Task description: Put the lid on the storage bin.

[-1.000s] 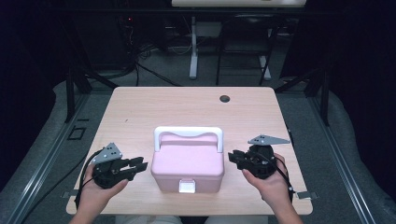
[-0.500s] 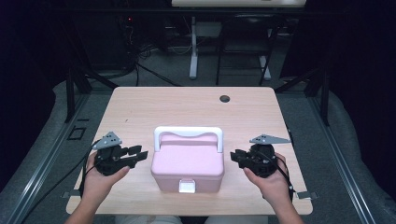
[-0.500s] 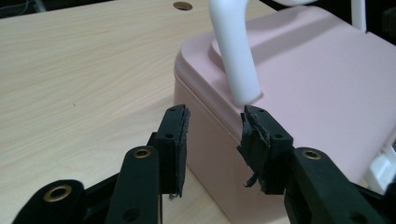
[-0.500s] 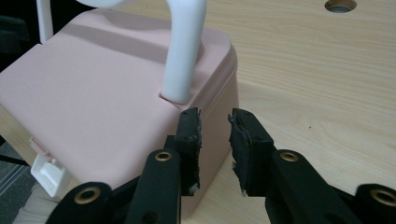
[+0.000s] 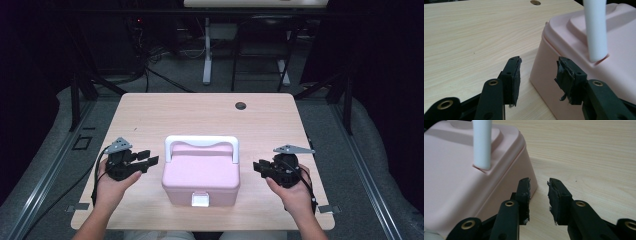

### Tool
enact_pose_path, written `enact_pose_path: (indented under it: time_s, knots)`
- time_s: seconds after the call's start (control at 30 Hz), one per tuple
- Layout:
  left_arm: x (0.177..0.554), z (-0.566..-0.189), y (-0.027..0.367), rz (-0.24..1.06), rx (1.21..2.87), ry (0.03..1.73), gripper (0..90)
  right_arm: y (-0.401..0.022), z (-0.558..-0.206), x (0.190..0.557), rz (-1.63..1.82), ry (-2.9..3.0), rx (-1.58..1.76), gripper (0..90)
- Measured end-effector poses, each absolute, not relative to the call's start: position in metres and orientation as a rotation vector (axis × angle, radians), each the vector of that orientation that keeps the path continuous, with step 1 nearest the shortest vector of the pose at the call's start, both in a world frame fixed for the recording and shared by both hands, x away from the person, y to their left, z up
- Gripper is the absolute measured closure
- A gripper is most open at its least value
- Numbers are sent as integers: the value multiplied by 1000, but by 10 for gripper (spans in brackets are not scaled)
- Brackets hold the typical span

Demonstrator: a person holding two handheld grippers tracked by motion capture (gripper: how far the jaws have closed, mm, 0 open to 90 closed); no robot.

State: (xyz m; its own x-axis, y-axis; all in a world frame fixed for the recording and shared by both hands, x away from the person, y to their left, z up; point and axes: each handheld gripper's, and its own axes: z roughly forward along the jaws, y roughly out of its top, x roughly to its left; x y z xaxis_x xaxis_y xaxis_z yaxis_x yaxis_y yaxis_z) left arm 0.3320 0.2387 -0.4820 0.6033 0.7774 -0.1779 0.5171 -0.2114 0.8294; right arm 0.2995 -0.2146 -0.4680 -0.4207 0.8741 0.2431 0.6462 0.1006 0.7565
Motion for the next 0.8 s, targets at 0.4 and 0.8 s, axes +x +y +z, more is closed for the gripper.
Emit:
enact_pose_path:
  time_s: [0.4, 0.8]
  knots:
    - [333, -504, 252, 350, 1868, 1092, 512, -219, -490, 306, 1197, 2093, 1513, 676]
    - [336, -515, 253, 292, 1826, 1127, 484, -218, -504, 310, 1165, 2103, 1528, 643]
